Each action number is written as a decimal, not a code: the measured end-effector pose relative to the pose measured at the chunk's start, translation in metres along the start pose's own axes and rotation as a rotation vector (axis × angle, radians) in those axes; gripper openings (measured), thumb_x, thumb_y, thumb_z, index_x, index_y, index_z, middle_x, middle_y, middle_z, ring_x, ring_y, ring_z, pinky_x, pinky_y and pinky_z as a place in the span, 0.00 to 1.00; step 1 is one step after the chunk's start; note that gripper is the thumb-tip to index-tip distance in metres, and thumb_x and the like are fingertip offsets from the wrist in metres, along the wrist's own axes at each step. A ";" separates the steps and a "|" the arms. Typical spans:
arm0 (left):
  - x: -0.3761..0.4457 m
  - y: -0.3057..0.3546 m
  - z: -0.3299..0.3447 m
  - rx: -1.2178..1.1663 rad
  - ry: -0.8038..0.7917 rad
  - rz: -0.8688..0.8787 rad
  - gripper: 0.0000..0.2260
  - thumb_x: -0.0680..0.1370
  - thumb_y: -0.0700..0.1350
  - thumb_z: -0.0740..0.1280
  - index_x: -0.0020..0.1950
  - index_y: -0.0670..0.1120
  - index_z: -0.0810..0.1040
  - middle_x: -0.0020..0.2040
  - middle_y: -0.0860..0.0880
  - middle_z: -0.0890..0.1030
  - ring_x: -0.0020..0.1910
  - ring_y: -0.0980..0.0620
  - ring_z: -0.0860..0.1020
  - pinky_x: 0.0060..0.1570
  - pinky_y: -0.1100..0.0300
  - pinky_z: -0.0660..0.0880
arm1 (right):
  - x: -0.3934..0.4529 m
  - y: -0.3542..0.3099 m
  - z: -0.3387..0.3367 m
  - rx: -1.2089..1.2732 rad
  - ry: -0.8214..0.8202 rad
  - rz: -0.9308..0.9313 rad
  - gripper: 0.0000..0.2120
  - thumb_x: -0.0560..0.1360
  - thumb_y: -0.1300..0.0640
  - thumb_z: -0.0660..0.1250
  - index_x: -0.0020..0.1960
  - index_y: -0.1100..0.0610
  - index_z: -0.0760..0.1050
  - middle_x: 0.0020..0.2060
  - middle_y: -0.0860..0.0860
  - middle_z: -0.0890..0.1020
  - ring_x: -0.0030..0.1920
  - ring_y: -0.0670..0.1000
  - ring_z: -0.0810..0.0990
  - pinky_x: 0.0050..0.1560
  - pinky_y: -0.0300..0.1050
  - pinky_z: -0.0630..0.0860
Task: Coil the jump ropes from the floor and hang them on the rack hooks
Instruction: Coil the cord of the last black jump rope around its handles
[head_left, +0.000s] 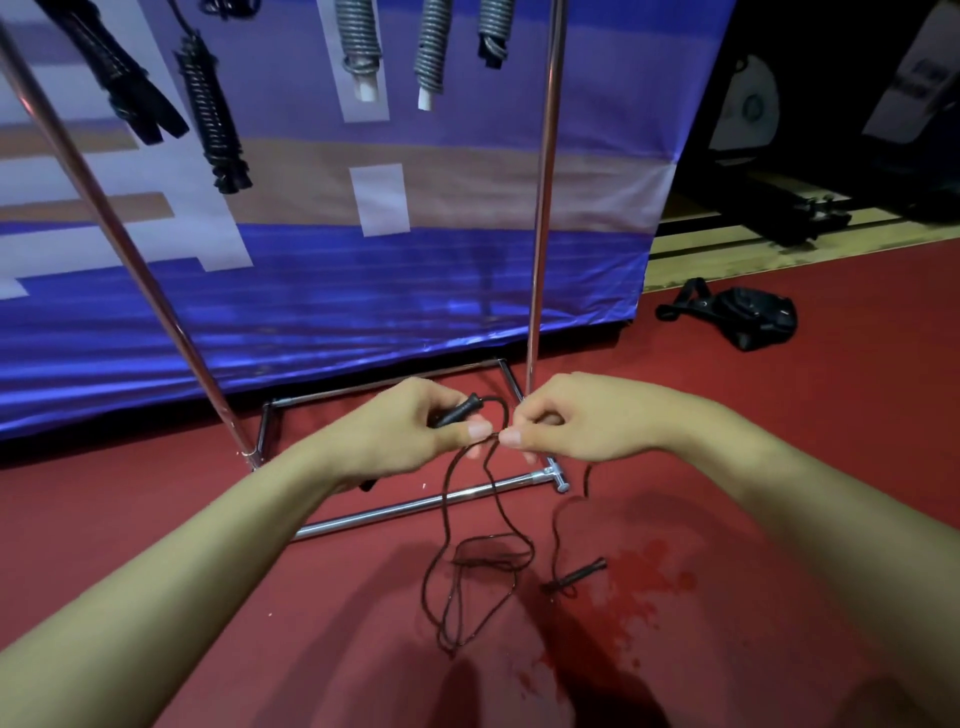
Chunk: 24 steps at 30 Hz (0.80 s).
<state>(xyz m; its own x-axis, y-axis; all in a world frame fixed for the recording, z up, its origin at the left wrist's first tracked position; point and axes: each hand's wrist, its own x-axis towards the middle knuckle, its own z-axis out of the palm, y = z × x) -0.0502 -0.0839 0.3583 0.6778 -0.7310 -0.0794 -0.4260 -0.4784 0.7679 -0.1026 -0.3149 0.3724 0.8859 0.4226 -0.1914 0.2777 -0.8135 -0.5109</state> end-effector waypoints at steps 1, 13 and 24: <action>-0.002 -0.001 -0.005 0.001 -0.046 -0.008 0.14 0.81 0.56 0.70 0.41 0.49 0.83 0.30 0.51 0.69 0.29 0.54 0.65 0.30 0.61 0.65 | -0.002 0.003 -0.001 0.018 -0.007 0.003 0.20 0.81 0.38 0.63 0.38 0.49 0.78 0.26 0.47 0.70 0.28 0.48 0.67 0.34 0.43 0.66; -0.002 -0.018 -0.014 0.038 0.004 -0.107 0.19 0.77 0.59 0.73 0.50 0.43 0.83 0.34 0.50 0.70 0.30 0.55 0.65 0.30 0.63 0.65 | -0.006 0.005 -0.010 -0.050 0.088 -0.053 0.18 0.85 0.46 0.60 0.39 0.50 0.76 0.29 0.44 0.77 0.29 0.44 0.74 0.35 0.35 0.68; -0.003 -0.010 -0.006 -0.222 -0.059 -0.035 0.10 0.75 0.54 0.76 0.52 0.51 0.86 0.36 0.50 0.75 0.29 0.54 0.66 0.28 0.60 0.64 | 0.001 -0.009 0.003 -0.030 0.186 -0.128 0.16 0.84 0.46 0.61 0.41 0.49 0.79 0.30 0.44 0.76 0.31 0.45 0.72 0.36 0.36 0.68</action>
<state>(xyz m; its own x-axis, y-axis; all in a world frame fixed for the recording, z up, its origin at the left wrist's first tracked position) -0.0448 -0.0738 0.3544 0.6505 -0.7463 -0.1406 -0.2561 -0.3899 0.8845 -0.1052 -0.3061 0.3740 0.8952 0.4444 0.0328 0.4007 -0.7706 -0.4956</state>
